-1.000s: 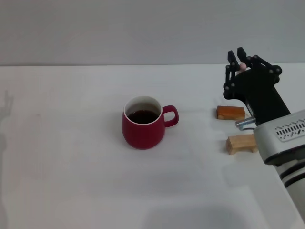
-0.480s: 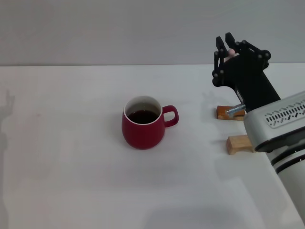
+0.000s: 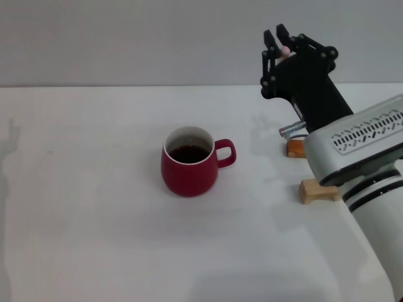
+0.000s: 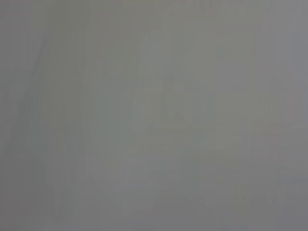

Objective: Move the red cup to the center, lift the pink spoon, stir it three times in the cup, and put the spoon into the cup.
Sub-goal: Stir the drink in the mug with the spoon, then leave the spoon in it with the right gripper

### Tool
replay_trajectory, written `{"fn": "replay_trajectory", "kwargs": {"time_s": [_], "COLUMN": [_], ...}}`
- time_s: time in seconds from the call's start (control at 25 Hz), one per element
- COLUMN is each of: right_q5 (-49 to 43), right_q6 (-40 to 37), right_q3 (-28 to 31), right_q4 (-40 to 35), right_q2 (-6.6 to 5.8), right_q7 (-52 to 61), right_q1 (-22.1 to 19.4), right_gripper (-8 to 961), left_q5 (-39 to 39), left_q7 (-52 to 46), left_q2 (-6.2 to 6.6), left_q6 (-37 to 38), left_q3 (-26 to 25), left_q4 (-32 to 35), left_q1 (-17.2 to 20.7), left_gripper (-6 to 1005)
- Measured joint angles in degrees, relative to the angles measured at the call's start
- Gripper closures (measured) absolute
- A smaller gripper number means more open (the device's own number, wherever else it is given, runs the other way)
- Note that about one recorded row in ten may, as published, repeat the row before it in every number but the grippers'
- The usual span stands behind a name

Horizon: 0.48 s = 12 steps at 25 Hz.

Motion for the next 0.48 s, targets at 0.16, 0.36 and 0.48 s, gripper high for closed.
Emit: {"fn": "replay_trajectory", "kwargs": {"time_s": [0.16,0.36,0.48], "right_q5": [0.0,0.1,0.2], "right_q6": [0.4,0.8,1.3], "right_q3": [-0.1,-0.5,-1.3], "right_q4": [0.0,-0.5,-0.9], "right_q2": [0.03,0.14,0.21], "right_q7": [0.3,0.5,1.5], "right_q1": [1.0,2.7,4.3], "right_gripper": [827,826,826], "left_q5": [0.0,0.0,0.0], "left_q7": [0.0,0.0,0.0], "left_q2": [0.00,0.00,0.00], "left_q6": [0.0,0.0,0.0], "left_q3": [0.0,0.0,0.0], "left_q4": [0.0,0.0,0.0], "left_q1": [0.0,0.0,-0.2], "left_gripper": [170,170,170]}}
